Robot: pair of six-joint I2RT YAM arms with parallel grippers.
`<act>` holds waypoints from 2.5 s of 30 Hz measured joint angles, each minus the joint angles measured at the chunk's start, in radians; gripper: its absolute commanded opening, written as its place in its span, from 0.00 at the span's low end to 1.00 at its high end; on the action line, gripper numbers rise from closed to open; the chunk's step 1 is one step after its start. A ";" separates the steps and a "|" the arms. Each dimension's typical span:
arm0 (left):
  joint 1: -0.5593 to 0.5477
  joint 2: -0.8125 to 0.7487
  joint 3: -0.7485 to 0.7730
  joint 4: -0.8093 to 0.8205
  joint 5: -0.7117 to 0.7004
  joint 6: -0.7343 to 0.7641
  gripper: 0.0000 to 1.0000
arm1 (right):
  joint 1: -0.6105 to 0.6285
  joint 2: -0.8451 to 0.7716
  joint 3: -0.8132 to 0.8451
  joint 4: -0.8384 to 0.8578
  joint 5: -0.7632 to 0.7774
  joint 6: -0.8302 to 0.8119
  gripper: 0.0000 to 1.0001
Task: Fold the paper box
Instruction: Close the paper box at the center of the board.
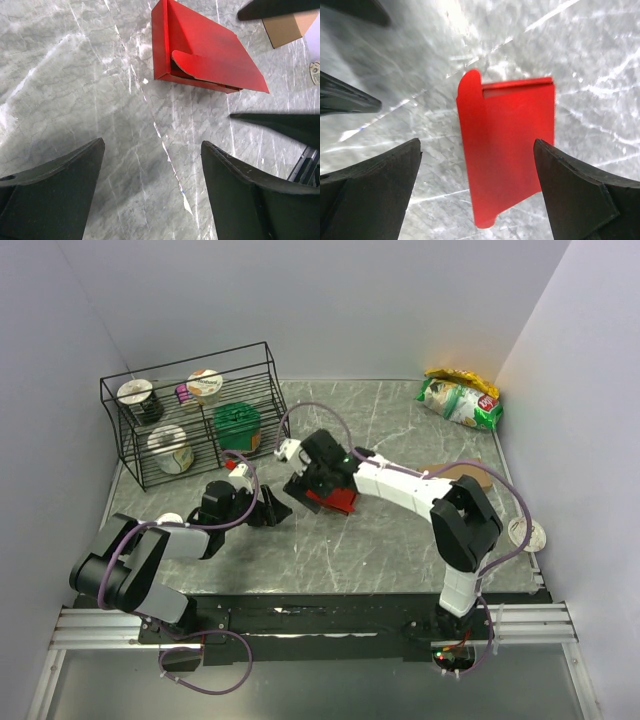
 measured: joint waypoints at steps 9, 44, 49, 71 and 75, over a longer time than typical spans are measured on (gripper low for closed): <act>0.000 0.000 0.000 -0.001 0.002 0.000 0.83 | -0.111 -0.002 0.060 -0.079 -0.196 -0.009 1.00; 0.002 0.010 -0.005 0.004 0.021 0.000 0.83 | -0.186 0.141 0.060 -0.029 -0.171 -0.103 1.00; 0.002 0.030 -0.005 0.009 0.030 -0.002 0.82 | -0.173 0.153 0.060 -0.012 -0.121 -0.123 1.00; 0.002 0.220 0.158 0.148 0.098 0.013 0.74 | -0.164 0.232 0.170 -0.086 -0.063 -0.095 0.99; 0.003 0.340 0.248 0.261 0.103 0.044 0.64 | -0.164 0.232 0.170 -0.086 -0.066 -0.090 0.99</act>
